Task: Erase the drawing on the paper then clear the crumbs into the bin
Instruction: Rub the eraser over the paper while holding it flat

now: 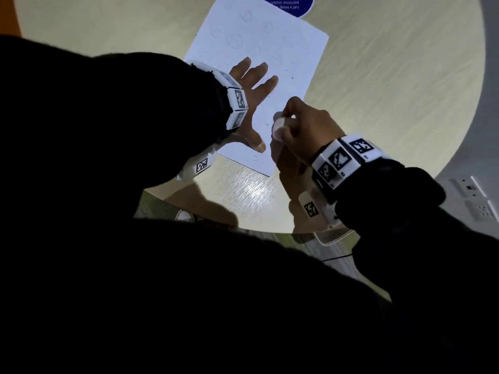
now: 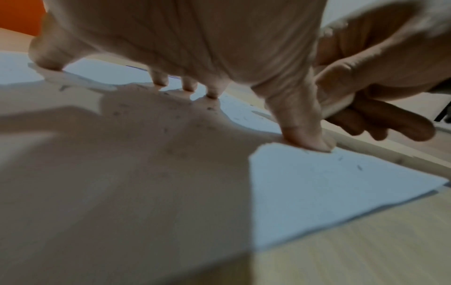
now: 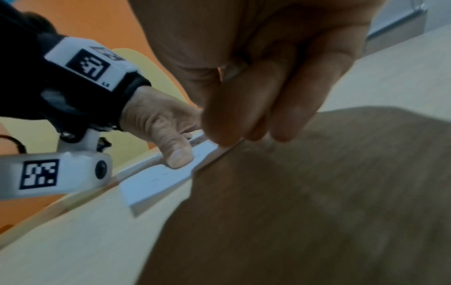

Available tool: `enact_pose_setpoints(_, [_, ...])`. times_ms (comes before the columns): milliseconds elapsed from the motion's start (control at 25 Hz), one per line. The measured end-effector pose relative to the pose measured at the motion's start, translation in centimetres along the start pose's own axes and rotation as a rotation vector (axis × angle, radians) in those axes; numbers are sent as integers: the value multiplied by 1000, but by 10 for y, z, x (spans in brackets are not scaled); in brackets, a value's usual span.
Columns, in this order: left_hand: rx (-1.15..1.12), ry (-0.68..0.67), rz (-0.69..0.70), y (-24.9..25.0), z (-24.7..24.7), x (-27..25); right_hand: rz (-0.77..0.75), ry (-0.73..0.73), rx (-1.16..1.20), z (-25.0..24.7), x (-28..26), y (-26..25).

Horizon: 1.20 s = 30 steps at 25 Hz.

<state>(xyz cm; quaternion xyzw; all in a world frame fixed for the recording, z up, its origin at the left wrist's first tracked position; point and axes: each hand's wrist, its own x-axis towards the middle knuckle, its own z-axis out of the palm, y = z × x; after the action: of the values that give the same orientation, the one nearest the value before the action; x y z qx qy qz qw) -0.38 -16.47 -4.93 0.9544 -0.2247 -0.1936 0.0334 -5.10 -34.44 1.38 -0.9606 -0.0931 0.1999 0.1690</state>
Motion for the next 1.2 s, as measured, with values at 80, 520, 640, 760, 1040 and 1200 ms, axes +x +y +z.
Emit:
enact_pose_setpoints(80, [15, 9, 7, 1, 0, 0, 11, -1, -12, -4, 7, 3])
enact_pose_setpoints(520, [9, 10, 18, 2, -3, -1, 48, 66, 4, -19, 20, 3])
enact_pose_setpoints(640, [-22, -7, 9, 2, -3, -3, 26, 24, -4, -9, 9, 3])
enact_pose_setpoints(760, [-34, -28, -10, 6, -7, -7, 24, -7, 12, -7, 9, 3])
enact_pose_setpoints(1040, [6, -55, -51, 8, -10, -7, 48, -15, 37, -5, 9, 7])
enact_pose_setpoints(1200, [33, -71, -56, 12, -13, -8, 100, 44, 62, -20, 23, 7])
